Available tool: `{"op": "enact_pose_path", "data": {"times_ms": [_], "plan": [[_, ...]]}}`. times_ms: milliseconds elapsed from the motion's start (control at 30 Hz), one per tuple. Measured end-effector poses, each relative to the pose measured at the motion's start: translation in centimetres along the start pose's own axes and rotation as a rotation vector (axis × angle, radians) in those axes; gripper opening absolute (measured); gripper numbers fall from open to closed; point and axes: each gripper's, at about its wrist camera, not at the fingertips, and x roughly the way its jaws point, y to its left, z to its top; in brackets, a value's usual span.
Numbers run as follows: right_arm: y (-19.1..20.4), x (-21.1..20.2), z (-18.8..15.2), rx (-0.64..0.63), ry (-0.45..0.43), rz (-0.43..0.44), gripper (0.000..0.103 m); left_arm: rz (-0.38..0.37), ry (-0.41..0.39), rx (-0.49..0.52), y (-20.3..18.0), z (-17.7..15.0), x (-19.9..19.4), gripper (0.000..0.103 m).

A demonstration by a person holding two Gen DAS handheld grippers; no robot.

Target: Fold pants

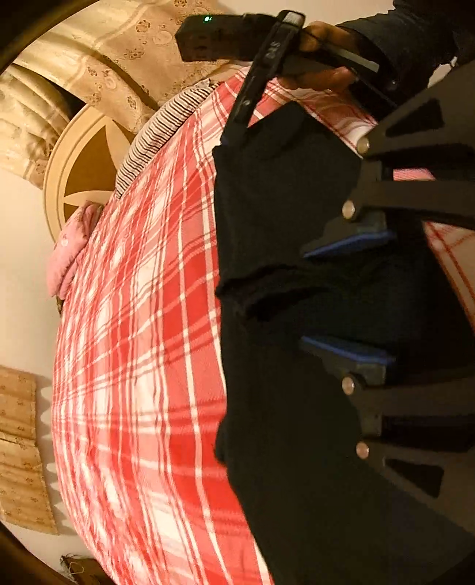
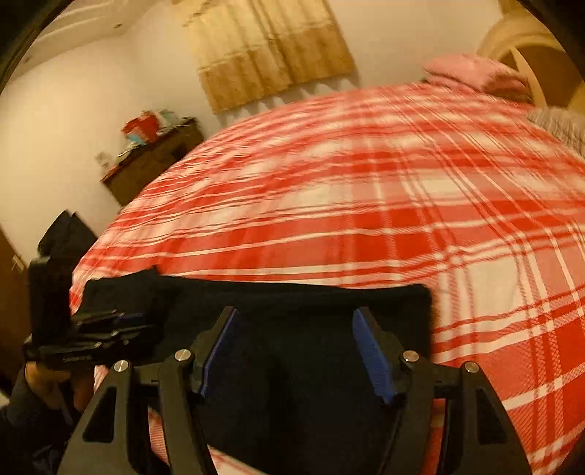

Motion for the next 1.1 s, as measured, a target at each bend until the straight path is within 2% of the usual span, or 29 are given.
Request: {"op": "enact_pose_path", "data": {"times_ms": [133, 300, 367, 433, 467, 533, 600, 700, 967, 1100], "plan": [[5.9, 0.8, -1.0, -0.117, 0.023, 0.098, 0.066, 0.082, -0.025, 0.029, 1.9, -0.9, -3.3, 0.054], [12.7, 3.0, -2.6, -0.261, 0.062, 0.247, 0.066, 0.282, -0.079, -0.005, 7.7, -2.6, -8.7, 0.062], [14.5, 4.5, -3.4, -0.293, 0.093, 0.261, 0.066, 0.355, -0.097, -0.044, 10.2, -3.2, -10.4, 0.063], [15.5, 7.1, -4.5, -0.301, 0.192, 0.264, 0.066, 0.43, -0.103, -0.087, 12.8, -4.0, -11.6, 0.063], [16.0, 7.9, -5.1, -0.327, 0.202, 0.233, 0.066, 0.451, -0.107, -0.118, 14.2, -4.4, -12.3, 0.063], [17.0, 7.3, -5.9, -0.407, 0.15, 0.203, 0.069, 0.483, -0.11, -0.181, 16.8, -5.2, -13.0, 0.063], [17.1, 6.9, -6.0, -0.411, 0.153, 0.205, 0.069, 0.485, -0.102, -0.219, 18.4, -5.8, -12.8, 0.063], [16.4, 5.9, -5.6, -0.353, 0.144, 0.255, 0.069, 0.452, -0.108, -0.268, 19.9, -6.4, -12.1, 0.064], [14.7, 3.5, -5.7, -0.319, 0.108, 0.234, 0.069, 0.446, -0.117, -0.251, 20.3, -5.7, -10.6, 0.074], [14.4, 3.8, -6.1, -0.316, 0.111, 0.222, 0.069, 0.464, -0.084, -0.248, 19.9, -5.7, -10.8, 0.076]]}}
